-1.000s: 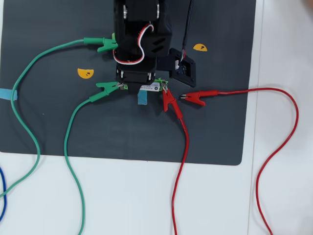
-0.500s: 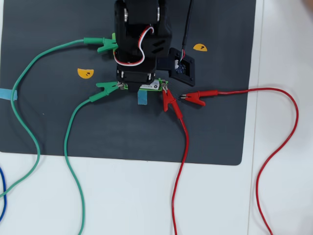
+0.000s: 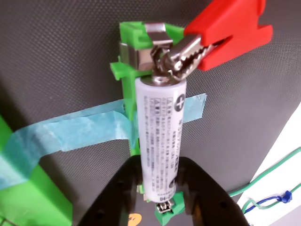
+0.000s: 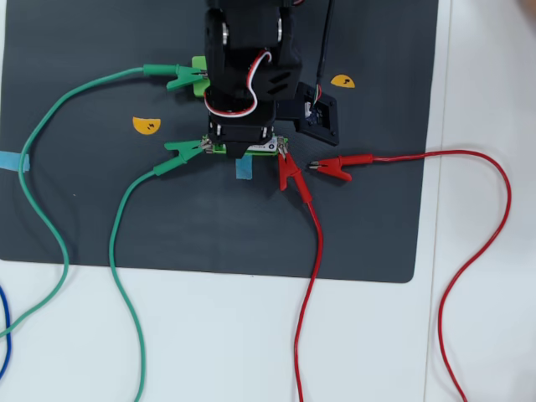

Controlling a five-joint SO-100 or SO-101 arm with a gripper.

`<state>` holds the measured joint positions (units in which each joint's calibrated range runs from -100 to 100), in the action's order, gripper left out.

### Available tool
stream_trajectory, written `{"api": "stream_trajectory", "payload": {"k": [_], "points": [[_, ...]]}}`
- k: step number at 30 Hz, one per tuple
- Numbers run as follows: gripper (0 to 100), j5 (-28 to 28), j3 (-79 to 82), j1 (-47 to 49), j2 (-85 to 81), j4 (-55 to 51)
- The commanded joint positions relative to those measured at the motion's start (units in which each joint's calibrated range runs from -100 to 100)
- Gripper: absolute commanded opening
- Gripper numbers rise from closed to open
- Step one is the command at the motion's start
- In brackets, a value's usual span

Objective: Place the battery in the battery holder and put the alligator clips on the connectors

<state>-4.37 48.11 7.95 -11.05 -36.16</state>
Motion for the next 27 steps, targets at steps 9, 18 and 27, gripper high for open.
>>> {"api": "stream_trajectory", "payload": {"k": [9,18,27], "points": [[1,0.80,-0.83,-0.13,0.03,0.54],[1,0.70,-0.74,-1.14,0.03,0.63],[2,0.70,-0.39,-2.75,0.03,0.63]]}}
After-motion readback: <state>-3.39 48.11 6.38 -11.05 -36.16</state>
